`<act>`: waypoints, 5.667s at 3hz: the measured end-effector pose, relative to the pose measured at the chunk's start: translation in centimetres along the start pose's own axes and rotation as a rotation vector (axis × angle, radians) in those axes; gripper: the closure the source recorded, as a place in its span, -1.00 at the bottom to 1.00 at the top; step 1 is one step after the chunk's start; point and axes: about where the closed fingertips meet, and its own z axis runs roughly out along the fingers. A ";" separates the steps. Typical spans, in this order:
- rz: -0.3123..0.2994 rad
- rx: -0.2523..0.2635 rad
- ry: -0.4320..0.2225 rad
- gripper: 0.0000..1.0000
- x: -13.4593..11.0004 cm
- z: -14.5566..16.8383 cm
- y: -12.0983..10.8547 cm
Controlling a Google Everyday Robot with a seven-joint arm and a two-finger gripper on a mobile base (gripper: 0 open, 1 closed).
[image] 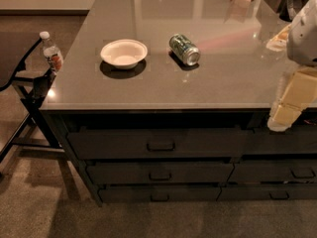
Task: Open top drawer
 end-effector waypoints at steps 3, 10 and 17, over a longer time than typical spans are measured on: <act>-0.075 0.013 -0.124 -1.00 1.0 3.8 2.9; -0.083 0.063 -0.409 -1.00 2.3 24.4 4.7; -0.191 0.088 -0.582 -1.00 -2.2 32.4 0.4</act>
Offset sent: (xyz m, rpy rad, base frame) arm -0.0182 0.0002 -0.0447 0.0985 -0.0494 0.0951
